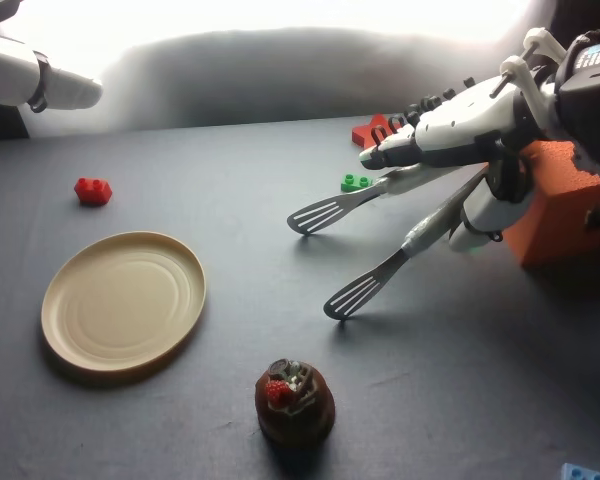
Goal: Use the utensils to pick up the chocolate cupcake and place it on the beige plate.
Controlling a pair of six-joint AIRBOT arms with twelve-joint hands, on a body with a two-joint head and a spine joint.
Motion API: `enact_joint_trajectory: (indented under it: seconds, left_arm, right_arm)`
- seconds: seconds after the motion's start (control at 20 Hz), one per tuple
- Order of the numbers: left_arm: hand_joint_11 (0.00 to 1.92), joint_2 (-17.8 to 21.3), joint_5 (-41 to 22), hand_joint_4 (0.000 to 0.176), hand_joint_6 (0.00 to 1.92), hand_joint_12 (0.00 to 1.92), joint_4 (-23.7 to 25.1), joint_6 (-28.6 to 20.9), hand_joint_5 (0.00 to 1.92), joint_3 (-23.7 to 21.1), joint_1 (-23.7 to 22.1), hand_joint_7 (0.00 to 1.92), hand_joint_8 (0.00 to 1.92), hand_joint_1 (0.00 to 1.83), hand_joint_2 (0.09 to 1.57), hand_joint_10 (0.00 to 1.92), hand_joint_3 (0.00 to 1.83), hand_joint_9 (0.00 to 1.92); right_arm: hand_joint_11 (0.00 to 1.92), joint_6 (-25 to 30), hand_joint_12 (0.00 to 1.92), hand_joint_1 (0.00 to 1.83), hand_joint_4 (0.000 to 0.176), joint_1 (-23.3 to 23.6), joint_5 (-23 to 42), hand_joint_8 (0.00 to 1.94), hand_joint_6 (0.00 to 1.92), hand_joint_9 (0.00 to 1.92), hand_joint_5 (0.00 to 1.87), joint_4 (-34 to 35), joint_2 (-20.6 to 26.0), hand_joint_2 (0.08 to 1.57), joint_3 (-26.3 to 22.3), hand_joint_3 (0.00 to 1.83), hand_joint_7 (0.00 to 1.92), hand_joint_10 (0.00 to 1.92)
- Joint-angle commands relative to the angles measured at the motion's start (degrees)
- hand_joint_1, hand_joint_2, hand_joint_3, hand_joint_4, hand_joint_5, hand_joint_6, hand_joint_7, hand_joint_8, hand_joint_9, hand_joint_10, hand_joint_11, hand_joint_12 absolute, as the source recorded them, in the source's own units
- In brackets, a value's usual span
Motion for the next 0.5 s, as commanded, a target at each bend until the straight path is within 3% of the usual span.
enact_joint_trajectory:
  seconds: [0.0,0.45]
  left_arm:
    - [0.0,0.4,0.0,0.0,0.0,0.12,-0.5,0.1,0.07,0.2,-0.8,0.05,0.0,0.11,1.11,0.0,0.0,0.03]
    - [0.01,0.2,0.5,0.0,0.01,0.07,-0.5,0.1,0.07,0.3,-1.3,0.07,0.01,0.11,1.11,0.01,0.0,0.04]
  right_arm:
    - [0.03,0.5,0.03,1.11,0.0,0.0,4.0,0.0,0.01,0.0,0.04,-0.1,0.2,1.05,0.3,0.0,0.0,0.0]
    - [0.01,4.1,0.01,1.11,0.0,0.5,1.7,0.0,0.01,0.0,0.03,-0.1,-0.5,1.03,1.6,0.0,0.0,0.0]
